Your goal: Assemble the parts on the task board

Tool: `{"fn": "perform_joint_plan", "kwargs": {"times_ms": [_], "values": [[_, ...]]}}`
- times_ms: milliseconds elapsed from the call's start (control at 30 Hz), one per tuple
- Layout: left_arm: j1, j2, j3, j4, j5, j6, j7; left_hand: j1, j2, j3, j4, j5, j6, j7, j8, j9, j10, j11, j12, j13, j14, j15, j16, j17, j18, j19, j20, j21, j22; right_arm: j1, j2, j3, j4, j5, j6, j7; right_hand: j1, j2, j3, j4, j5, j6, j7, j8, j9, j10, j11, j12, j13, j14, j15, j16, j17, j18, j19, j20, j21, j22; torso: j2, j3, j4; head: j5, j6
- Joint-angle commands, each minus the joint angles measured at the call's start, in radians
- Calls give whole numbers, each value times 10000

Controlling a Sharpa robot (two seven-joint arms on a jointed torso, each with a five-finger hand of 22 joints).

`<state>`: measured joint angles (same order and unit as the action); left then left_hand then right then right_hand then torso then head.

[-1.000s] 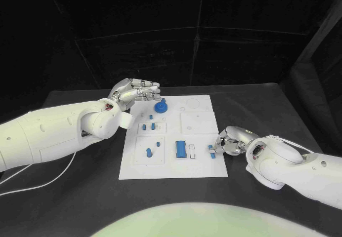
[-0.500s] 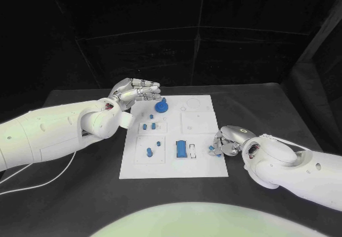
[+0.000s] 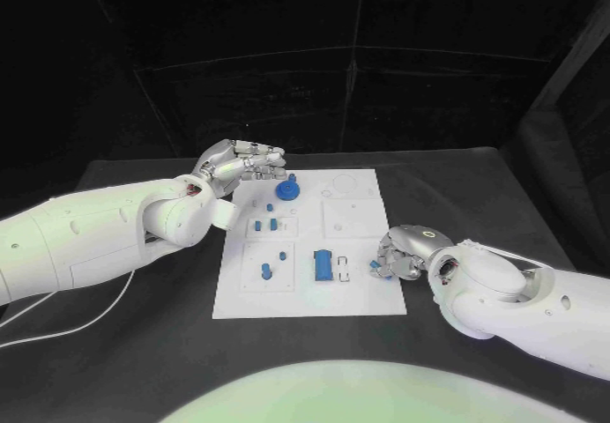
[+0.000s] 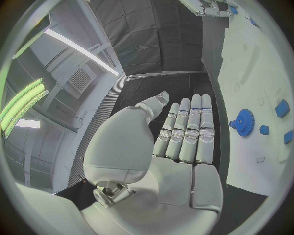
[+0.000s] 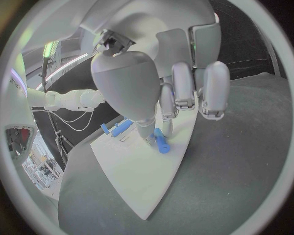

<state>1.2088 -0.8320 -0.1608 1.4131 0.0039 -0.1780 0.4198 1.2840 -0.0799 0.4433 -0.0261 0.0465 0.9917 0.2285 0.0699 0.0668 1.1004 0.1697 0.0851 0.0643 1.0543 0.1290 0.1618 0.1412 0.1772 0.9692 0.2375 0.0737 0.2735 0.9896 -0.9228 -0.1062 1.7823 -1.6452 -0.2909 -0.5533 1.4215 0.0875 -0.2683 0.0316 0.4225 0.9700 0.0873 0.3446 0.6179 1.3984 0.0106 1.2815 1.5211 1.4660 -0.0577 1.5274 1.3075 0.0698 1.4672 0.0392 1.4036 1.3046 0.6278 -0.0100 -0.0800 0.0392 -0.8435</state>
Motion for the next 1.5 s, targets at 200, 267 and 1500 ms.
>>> {"fn": "perform_joint_plan", "kwargs": {"times_ms": [200, 267, 1500], "values": [[11, -12, 5, 14, 23, 80, 17, -33, 64, 4, 50, 19, -68, 8, -14, -1, -84, -11, 25, 9, 67, -10, -49, -12, 58, 47, -12, -48, -14, -131, -283, -122, 350, 968, -597, -441, 779, 639, 517, -217, 96, 115, -74, -181, -2475, 64, -115, 105, -1645, 906, -118, -19, 2024, -125, 64, -13, 23, 55, -10, -15, 0, -21, -11], [11, -11, 5, 13, 23, 78, 16, -33, 64, 4, 50, 19, -68, 8, -14, -1, -84, -11, 25, 9, 67, -10, -49, -12, 58, 47, -12, -48, -14, -129, -337, -120, 501, 1116, -892, -402, 762, 630, 548, -222, 79, 126, -73, -196, -2482, 67, -113, 103, -1646, 906, -118, -20, 2023, -125, 64, -15, 23, 54, -8, -17, 6, -38, 13], [14, 0, 5, 75, 23, 176, -33, -35, 65, -1, 50, 18, -81, 10, -17, -2, -99, -9, 27, 8, 71, -10, -60, -19, 58, 50, -12, -48, -39, -108, 761, -99, 299, 2852, -2439, -294, -1068, -82, 1332, 810, 411, 1026, -386, -335, -2421, 368, -358, 284, -1489, 924, -316, 26, 2083, -143, 142, -199, 80, 163, 6, -2, 19, 152, 3]]}}
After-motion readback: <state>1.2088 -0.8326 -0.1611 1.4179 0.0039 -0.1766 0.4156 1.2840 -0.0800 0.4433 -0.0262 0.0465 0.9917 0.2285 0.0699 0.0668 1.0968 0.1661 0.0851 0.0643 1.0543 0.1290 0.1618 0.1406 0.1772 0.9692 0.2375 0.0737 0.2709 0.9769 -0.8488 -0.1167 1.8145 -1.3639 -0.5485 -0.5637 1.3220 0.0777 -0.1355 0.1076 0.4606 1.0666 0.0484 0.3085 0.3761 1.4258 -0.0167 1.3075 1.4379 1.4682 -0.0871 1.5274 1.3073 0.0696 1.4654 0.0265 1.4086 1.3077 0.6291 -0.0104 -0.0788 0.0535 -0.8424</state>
